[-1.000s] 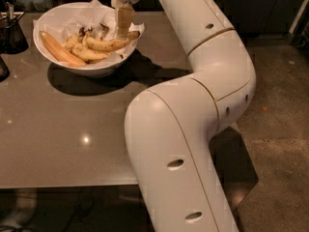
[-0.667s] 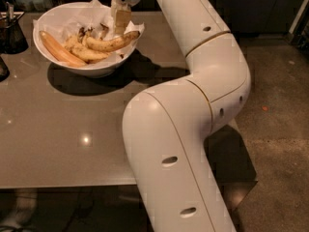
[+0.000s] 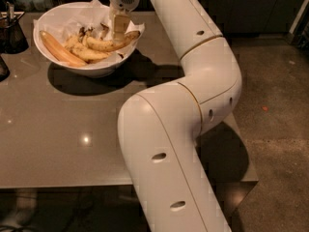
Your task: Pick banana from white bowl
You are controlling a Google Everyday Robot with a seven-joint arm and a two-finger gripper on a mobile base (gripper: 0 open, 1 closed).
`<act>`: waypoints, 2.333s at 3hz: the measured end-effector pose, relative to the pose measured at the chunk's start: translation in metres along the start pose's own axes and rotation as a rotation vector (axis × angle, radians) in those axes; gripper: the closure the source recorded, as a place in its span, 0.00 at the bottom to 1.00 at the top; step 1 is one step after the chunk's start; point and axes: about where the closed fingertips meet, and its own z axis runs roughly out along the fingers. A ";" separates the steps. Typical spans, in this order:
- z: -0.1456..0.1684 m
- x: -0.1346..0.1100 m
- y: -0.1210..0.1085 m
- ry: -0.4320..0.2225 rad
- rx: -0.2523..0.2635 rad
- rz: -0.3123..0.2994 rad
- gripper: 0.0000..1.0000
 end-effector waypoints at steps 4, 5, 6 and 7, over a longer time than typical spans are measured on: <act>0.033 0.012 0.005 0.015 -0.057 0.031 0.43; 0.041 0.016 0.008 0.016 -0.074 0.034 0.42; 0.047 0.019 0.010 0.017 -0.089 0.039 0.41; 0.051 0.021 0.012 0.017 -0.101 0.040 0.41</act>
Offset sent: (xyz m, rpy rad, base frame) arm 0.0179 -0.0158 -0.0035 -0.0917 0.1777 0.0148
